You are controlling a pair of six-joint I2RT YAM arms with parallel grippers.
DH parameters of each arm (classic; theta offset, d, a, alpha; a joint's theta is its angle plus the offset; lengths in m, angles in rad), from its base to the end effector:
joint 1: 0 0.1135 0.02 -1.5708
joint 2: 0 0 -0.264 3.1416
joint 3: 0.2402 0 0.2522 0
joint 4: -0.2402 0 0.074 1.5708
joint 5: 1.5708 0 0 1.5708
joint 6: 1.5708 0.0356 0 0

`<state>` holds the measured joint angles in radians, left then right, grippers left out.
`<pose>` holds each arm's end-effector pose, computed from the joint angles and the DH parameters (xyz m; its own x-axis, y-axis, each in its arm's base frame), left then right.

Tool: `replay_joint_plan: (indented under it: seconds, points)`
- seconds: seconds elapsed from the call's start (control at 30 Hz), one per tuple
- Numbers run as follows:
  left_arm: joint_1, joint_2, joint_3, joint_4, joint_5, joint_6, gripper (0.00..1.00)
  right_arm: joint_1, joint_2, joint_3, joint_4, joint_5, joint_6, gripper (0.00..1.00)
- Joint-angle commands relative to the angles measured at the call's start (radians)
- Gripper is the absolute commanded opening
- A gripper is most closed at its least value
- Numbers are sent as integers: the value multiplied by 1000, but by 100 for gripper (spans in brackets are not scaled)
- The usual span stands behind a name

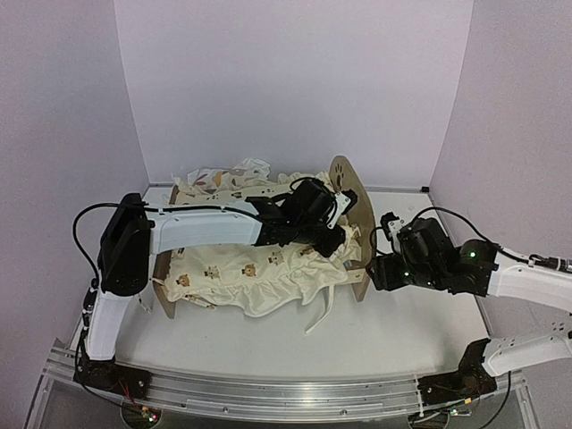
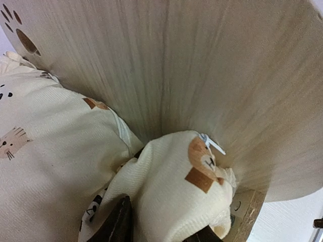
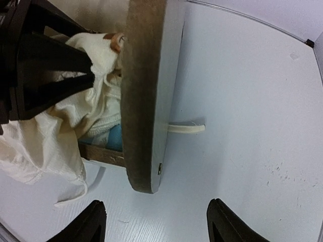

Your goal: Set up the pet bed

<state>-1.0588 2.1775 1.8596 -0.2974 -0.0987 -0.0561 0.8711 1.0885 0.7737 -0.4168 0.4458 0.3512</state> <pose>0.2536 -0.4440 0.2476 -0.3288 0.4711 -0.8185 0.8110 0.5850 0.0110 0.1586 0.1646 0.2577 -0.5703 -0.1955 -0.7978 -0.3061 0.9519 -0.0145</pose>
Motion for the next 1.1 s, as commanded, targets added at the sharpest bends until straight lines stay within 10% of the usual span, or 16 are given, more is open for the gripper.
replay_joint_plan:
  seconds: [0.0,0.3,0.67,1.07]
  points:
    - [13,-79,-29,-38,29,-41,37,4,51,87,103,45,-71,70]
    - [12,-224,-135,-32,42,-99,49,4,191,199,136,204,-159,58]
    - [-35,-512,-426,52,8,-195,53,4,223,241,148,199,-160,0]
    - [-159,-751,-886,370,30,-267,56,62,309,450,19,342,-112,0]
